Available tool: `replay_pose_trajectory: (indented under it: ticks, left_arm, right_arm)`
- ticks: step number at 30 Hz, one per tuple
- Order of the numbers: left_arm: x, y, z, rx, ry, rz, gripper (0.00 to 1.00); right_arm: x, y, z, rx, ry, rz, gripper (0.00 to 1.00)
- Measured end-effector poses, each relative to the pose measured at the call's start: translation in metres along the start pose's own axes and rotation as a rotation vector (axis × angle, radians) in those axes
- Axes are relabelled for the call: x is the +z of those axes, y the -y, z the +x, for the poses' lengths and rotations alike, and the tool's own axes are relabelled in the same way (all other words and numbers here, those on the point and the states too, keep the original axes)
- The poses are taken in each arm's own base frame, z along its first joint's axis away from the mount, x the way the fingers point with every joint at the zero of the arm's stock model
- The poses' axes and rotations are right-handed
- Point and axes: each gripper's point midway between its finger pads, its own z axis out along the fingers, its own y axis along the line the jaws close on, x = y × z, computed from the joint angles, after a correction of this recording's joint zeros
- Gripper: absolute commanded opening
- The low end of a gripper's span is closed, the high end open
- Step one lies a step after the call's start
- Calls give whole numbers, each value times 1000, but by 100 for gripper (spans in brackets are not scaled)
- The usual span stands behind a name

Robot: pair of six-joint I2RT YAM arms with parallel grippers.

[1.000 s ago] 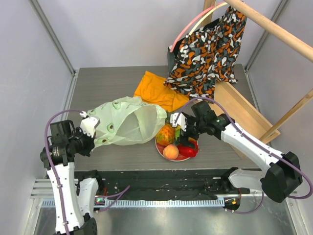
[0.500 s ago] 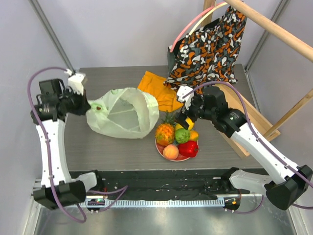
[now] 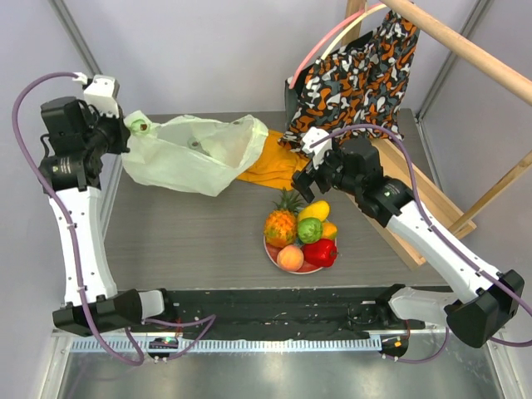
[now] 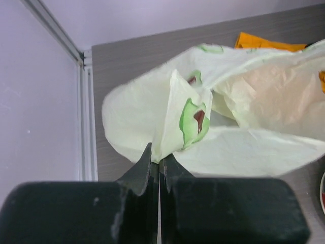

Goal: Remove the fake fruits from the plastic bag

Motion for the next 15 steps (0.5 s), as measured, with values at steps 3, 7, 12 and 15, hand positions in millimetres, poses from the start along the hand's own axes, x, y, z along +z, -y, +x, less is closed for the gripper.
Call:
replay_pose_trajectory:
  ticks: [3, 7, 12, 15]
  left_arm:
    - [-3, 0, 17, 1, -30, -20, 58]
    - [-10, 4, 40, -22, -68, -36, 100]
    - [-36, 21, 37, -55, -22, -2, 100]
    - [-60, 36, 31, -52, 35, 31, 100]
  right_arm:
    - [1, 1, 1, 6, 7, 7, 100]
    - [4, 0, 9, 23, -10, 15, 100]
    - [2, 16, 19, 74, -35, 118, 100]
    - [-11, 48, 37, 153, -76, 275, 100]
